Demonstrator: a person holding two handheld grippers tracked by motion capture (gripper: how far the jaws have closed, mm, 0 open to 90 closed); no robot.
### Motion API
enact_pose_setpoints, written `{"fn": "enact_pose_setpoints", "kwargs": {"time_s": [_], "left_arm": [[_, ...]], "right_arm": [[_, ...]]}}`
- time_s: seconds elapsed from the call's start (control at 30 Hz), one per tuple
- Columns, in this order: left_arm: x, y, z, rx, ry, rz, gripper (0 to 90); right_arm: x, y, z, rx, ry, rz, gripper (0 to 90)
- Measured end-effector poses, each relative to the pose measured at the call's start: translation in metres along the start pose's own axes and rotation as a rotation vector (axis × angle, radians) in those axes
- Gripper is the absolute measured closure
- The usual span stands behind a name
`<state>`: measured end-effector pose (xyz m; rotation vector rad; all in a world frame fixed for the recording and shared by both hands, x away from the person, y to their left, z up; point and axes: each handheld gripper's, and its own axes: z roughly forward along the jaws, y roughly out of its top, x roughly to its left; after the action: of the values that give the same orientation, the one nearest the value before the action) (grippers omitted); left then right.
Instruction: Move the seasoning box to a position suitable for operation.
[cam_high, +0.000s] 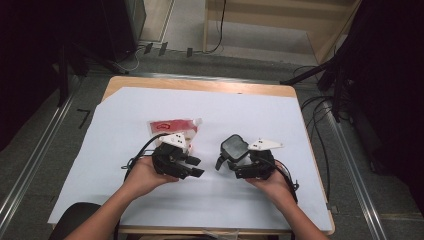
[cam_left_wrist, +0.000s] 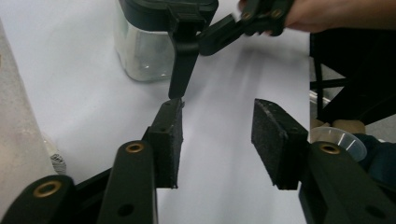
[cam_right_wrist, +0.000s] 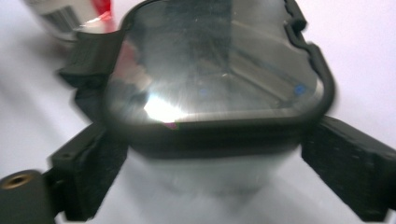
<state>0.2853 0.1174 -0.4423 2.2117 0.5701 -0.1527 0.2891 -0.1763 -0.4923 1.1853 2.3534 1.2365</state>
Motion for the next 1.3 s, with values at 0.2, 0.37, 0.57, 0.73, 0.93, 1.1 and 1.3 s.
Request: {"fn": "enact_pose_setpoints", "kwargs": {"time_s": [0.2, 0.37, 0.57, 0.73, 0.93, 1.1, 1.3], "left_arm": [[-0.001, 0.014, -0.002, -0.013, 0.012, -0.024, 73.1], [0.003, 0.024, 0.006, 0.020, -0.013, -0.033, 86.6], [0.004, 0.029, 0.023, 0.015, -0.018, -0.029, 90.0], [0.008, 0.029, 0.027, 0.003, -0.007, -0.013, 90.0], [0.010, 0.028, 0.036, 0.029, 0.004, -0.008, 90.0], [0.008, 0.027, 0.042, 0.031, 0.037, -0.006, 90.0], [0.010, 0.028, 0.045, 0.021, 0.072, -0.016, 90.0]], "right_arm": [[-0.009, -0.006, -0.029, 0.043, 0.053, 0.019, 23.9], [-0.011, 0.000, -0.048, -0.020, 0.012, -0.011, 39.1], [-0.008, 0.009, -0.051, -0.047, -0.008, -0.002, 64.2], [-0.006, 0.011, -0.051, -0.027, 0.001, -0.001, 87.7], [-0.008, 0.008, -0.049, -0.020, 0.012, 0.000, 90.0], [-0.011, 0.007, -0.050, -0.007, 0.021, 0.018, 90.0], [-0.012, 0.006, -0.047, 0.016, 0.027, 0.020, 90.0]]}}
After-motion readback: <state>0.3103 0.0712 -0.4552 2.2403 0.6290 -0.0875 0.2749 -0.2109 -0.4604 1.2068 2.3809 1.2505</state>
